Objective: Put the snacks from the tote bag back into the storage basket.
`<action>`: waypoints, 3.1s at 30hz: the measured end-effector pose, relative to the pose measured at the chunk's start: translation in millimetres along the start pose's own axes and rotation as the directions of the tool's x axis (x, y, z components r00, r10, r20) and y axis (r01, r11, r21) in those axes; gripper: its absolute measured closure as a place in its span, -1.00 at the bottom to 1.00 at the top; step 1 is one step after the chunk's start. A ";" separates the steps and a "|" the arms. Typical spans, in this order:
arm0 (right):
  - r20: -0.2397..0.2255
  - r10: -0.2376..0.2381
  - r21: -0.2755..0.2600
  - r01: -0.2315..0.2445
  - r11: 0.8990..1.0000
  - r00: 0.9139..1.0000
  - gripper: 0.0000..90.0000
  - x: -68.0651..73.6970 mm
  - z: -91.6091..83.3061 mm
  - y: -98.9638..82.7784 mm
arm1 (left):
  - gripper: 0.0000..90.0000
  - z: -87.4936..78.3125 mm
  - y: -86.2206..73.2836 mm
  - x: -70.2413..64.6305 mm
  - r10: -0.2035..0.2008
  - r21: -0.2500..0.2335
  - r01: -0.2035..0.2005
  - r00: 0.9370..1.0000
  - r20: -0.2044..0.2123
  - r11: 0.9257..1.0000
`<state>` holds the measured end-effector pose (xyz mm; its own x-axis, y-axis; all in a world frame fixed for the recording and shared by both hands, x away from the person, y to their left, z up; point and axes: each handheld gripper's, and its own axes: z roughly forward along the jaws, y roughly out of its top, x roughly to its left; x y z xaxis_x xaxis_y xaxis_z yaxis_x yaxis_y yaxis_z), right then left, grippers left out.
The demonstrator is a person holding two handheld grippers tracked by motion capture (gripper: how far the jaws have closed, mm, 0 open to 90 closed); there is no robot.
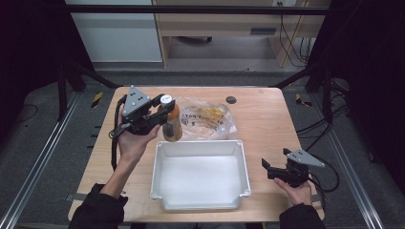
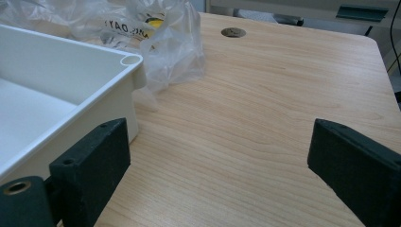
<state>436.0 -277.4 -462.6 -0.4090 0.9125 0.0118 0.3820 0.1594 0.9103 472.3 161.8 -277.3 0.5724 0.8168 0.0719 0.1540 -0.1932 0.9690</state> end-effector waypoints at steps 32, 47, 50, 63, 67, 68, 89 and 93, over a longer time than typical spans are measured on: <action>0.005 -0.009 0.005 0.009 1.000 1.000 -0.83 1.2 -0.7 -0.4 | 0.31 -35.4 -61.1 -29.6 0.030 0.039 -0.034 0.996 0.081 0.999; 0.007 -0.014 0.009 0.014 1.000 1.000 -0.83 1.2 -0.2 -0.8 | 0.31 -32.0 -93.5 -27.5 0.003 0.094 -0.011 0.996 0.087 0.996; 0.007 -0.014 0.009 0.014 1.000 1.000 -0.83 1.2 -0.2 -0.9 | 0.31 -31.7 -100.7 -26.4 -0.006 0.107 -0.003 0.996 0.087 0.994; 0.008 -0.018 0.013 0.018 1.000 1.000 -0.82 1.1 0.6 -1.0 | 0.31 -28.8 -124.8 -22.3 -0.014 0.172 0.002 0.997 0.072 0.985; 0.007 -0.019 0.013 0.019 1.000 1.000 -0.82 1.1 0.8 -1.0 | 0.31 -28.1 -127.0 -23.1 -0.011 0.175 -0.001 0.997 0.070 0.985; 0.007 -0.019 0.013 0.019 1.000 1.000 -0.82 1.1 0.8 -1.0 | 0.31 -28.1 -127.2 -22.9 -0.013 0.175 0.001 0.997 0.072 0.984; 0.004 -0.020 0.016 0.020 1.000 1.000 -0.83 1.9 1.7 -1.1 | 0.30 -28.7 -132.4 -21.4 -0.027 0.148 0.019 0.998 0.051 0.989; 0.006 -0.020 0.014 0.020 1.000 1.000 -0.83 1.6 1.3 -1.1 | 0.29 -29.1 -133.9 -22.0 -0.033 0.139 0.026 0.998 0.045 0.990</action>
<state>436.0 -275.6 -464.1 -0.4116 0.9113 -0.0091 0.3854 0.1831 0.9044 415.6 185.5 -401.8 0.6030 0.7972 0.0290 0.2797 -0.2453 0.9282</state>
